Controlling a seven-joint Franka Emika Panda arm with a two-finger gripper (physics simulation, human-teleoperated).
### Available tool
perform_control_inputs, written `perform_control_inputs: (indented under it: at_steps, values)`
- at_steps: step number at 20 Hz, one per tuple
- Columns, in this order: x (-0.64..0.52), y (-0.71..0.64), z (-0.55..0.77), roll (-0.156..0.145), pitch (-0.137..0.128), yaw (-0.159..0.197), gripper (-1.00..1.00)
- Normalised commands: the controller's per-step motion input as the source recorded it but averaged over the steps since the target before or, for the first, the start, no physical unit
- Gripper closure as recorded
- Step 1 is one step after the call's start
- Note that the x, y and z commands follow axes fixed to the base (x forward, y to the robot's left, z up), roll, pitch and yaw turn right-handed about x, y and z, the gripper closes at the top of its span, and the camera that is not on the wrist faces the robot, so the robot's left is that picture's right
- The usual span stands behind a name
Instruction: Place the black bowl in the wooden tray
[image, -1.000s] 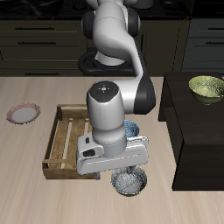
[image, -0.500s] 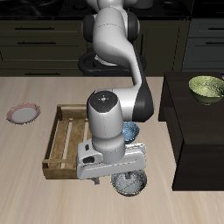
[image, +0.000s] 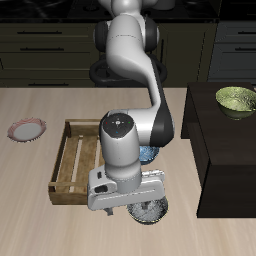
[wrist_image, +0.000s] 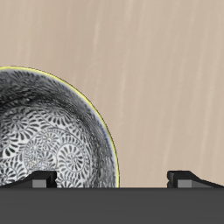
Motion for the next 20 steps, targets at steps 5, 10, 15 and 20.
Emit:
perform_control_inputs:
  at_steps: [5,10,15,20]
  values:
    - [-0.08,-0.04,-0.08,-0.017,0.009,-0.009,1.00]
    - [-0.06,0.00,0.09,0.001,-0.021,-0.006,1.00]
    - [-0.03,0.03,0.08,0.004,-0.033,-0.023,1.00]
    - [-0.10,0.04,0.33,0.018,-0.082,-0.040,1.00]
